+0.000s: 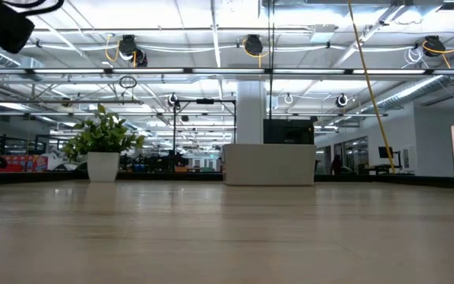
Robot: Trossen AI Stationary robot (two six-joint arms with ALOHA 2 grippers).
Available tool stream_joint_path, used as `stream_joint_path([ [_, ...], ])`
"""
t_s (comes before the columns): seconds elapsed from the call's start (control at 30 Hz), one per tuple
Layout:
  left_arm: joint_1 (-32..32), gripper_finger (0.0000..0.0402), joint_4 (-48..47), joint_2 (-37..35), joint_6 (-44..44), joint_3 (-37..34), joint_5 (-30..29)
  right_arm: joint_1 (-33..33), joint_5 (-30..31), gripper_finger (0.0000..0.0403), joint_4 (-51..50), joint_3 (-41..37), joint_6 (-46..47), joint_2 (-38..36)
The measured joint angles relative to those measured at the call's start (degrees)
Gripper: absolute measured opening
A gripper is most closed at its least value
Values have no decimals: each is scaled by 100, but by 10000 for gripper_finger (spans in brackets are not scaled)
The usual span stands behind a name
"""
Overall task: Pick and place pill bottles into a basket
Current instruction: Put the white pill bottle into the gray container
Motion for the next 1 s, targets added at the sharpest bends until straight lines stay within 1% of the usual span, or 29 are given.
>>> stream_joint_path([
  [0.1, 2, 310, 400, 0, 3, -138, 37, -2, 6, 313, 0, 0, -4, 0],
  [0.17, 2, 310, 583, -2, 17, -186, -75, -4, 11, 313, 0, 0, -6, 0],
  [0.27, 2, 310, 609, 0, 13, -261, -132, -7, 17, 313, 0, 0, 0, 0],
  [0.5, 4, 310, 608, 0, -30, -578, 258, -7, 17, 313, 0, 0, 2, 2],
  [0.7, 13, 310, 778, 19, 23, -589, 66, -7, 29, 313, 0, 0, -6, 2],
  [0.8, 72, 310, 902, 124, 45, -606, 63, -7, 177, 313, -2, 0, -92, 3],
  [1.0, 72, 310, 1280, 226, 51, -677, 108, -7, 177, 313, 36, 0, -156, 4],
])
